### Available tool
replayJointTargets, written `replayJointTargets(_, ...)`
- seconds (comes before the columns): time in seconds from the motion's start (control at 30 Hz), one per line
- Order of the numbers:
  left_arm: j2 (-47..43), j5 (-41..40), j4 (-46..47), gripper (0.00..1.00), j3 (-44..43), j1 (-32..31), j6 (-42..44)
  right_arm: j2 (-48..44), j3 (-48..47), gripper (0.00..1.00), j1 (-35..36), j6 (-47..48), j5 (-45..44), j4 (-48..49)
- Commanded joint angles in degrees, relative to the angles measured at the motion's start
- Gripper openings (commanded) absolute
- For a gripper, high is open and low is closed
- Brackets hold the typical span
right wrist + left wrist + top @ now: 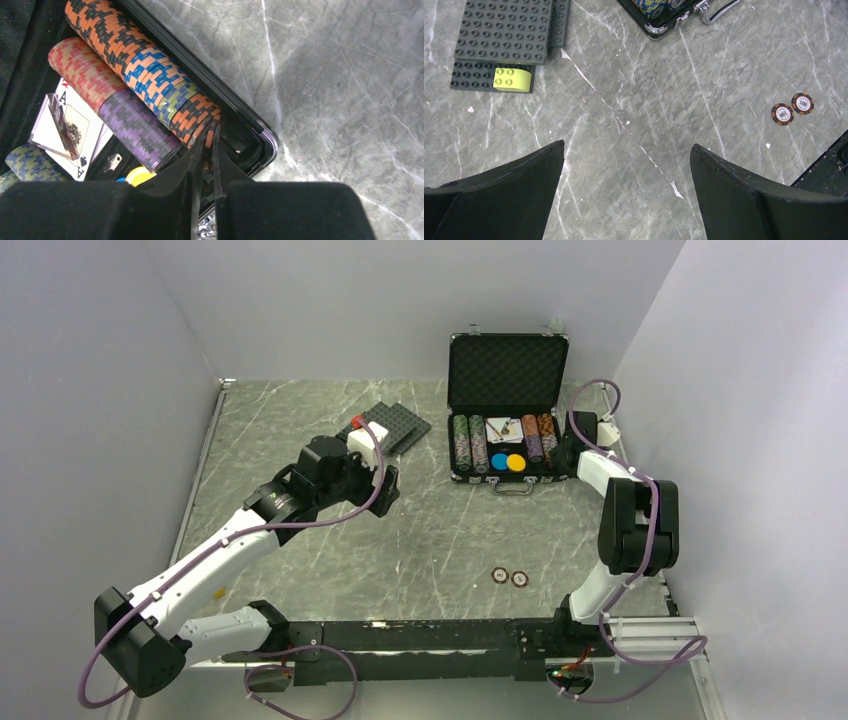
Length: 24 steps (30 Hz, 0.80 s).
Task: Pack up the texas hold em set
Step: Place the poker chip in the chip case.
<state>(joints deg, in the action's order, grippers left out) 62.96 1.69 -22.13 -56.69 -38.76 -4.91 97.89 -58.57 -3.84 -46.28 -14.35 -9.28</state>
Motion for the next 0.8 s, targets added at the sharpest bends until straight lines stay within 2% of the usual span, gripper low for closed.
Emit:
replayJointTargets(0.0,-0.3,1.0,1.5,0.99,-0.7,0.0,0.8,0.0,-2.0,0.18,-0.3,-0.9,0.6,4.0)
replayJointTargets(0.17,-0.1,1.4,1.5,0.99,-0.7,0.1,0.8,-0.8,-1.1,0.22,-0.3,-0.8,0.9,5.2)
replayJointTargets(0.43,0.1,1.7,1.4,1.0,-0.8,0.1,0.9,-1.8,-0.2,0.33,-0.3,0.1,1.7,6.8)
replayJointTargets(0.63,0.2,0.3,1.7,0.99,-0.8,0.0,1.2,-5.6,1.9,0.49,-0.3,2.4,3.7,8.6)
replayJointTargets(0.77,1.0,1.3,1.0,0.99,-1.3,0.0,1.6,-10.5,4.0,0.55,-0.3,6.0,7.1,7.9)
